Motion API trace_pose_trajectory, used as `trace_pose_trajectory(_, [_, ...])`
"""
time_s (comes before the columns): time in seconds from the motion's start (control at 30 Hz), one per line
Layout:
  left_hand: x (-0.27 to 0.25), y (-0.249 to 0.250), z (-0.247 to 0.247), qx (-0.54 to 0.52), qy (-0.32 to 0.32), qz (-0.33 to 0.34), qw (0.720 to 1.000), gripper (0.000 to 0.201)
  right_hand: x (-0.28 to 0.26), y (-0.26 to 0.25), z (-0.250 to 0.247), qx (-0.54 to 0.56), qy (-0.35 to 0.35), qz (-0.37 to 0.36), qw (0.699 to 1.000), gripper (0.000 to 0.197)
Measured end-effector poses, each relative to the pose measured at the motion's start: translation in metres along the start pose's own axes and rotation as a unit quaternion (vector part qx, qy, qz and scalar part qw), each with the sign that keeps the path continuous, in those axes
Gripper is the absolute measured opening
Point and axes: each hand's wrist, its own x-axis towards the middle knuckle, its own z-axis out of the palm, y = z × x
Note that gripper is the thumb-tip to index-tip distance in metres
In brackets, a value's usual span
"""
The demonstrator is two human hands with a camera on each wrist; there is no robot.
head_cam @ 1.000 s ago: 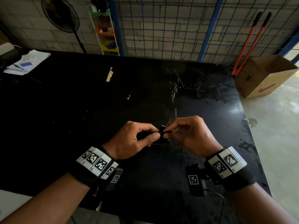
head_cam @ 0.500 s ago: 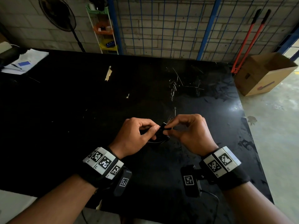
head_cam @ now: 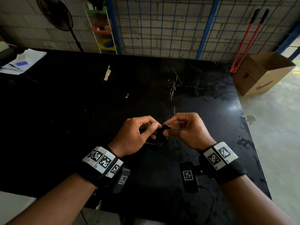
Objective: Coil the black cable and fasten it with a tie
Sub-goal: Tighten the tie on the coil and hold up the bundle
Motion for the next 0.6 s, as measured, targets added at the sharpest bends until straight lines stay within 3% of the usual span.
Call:
trace_pose_trajectory(0.17, [0.0,-0.004,-0.006,-0.104,-0.005,-0.036,0.994,0.023,-0.002,0.012,-0.002,0.021,-0.024,0.032,0.999,0.01])
trace_pose_trajectory(0.3, [0.001,-0.018,-0.019,-0.068,-0.035,-0.053,0.996,0.021,-0.008,0.023,-0.003,0.181,0.01,0.071,0.981,0.01])
trace_pose_trajectory(0.4, [0.001,-0.027,-0.023,-0.157,-0.046,-0.121,0.979,0.038,-0.013,0.035,-0.005,0.318,0.031,0.127,0.939,0.024])
trace_pose_trajectory(0.53, [0.0,-0.03,-0.012,-0.287,-0.017,-0.182,0.94,0.031,-0.021,0.045,-0.006,0.472,0.051,0.2,0.857,0.02])
trace_pose_trajectory(0.6, [0.0,-0.033,-0.006,-0.326,0.005,-0.21,0.922,0.024,-0.024,0.05,-0.003,0.499,0.061,0.226,0.834,0.024])
